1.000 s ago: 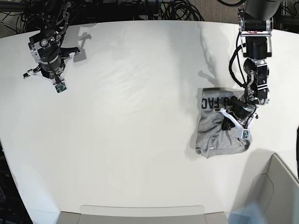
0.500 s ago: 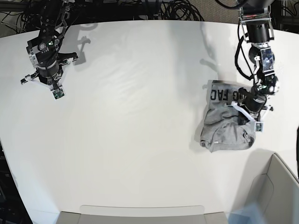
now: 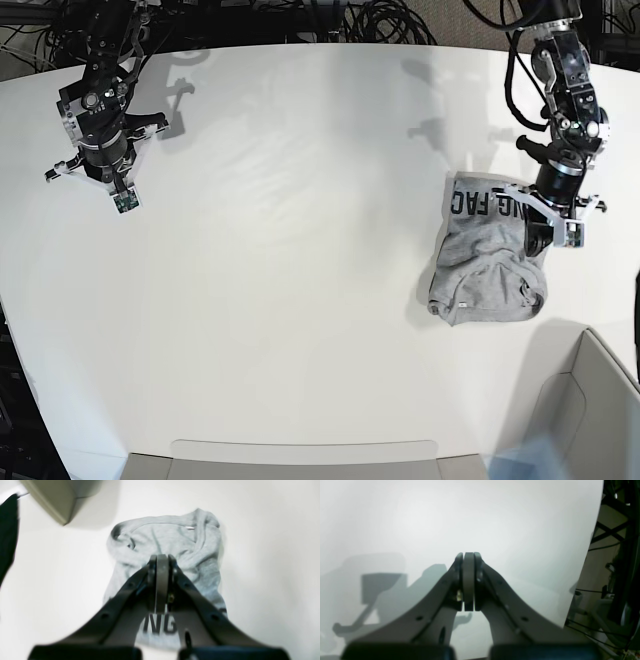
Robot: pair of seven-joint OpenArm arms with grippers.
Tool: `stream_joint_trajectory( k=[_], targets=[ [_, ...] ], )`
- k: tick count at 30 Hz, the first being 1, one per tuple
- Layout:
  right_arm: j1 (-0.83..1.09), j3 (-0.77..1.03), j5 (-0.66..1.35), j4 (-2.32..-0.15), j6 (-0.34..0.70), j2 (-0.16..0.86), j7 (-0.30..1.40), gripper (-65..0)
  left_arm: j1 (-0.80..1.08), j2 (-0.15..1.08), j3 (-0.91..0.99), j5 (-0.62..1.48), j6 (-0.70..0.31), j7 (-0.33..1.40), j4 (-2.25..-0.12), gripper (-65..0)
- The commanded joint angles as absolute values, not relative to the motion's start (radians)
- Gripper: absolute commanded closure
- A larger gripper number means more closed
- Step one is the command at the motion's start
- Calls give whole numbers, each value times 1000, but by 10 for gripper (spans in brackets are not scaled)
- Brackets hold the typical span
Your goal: Fold the T-shirt properly
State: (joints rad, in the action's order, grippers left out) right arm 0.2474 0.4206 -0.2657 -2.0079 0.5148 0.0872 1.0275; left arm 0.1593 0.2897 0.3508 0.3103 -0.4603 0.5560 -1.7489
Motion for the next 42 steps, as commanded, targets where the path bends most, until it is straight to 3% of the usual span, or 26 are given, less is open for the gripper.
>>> stream_joint_trajectory(
  k=[1,7,24,29,42],
  targets=[
    [240,423,-272,-2028,526,94,1015,0,166,300,371,317,-460,550,-1778,0],
    [246,423,-272,-2028,526,93,1015,0,222,292,389,317,-460,653,-1831,0],
    [282,421,-272,-2031,526,90,1018,0,312,226,452,317,-461,662,-1879,0],
    [321,423,-272,-2049,526,90,1020,0,366,223,460,317,-538,662,-1908,0],
    [510,432,-372,-2064,526,58,1021,0,610,147,549,317,-549,659,-2020,0]
  ],
)
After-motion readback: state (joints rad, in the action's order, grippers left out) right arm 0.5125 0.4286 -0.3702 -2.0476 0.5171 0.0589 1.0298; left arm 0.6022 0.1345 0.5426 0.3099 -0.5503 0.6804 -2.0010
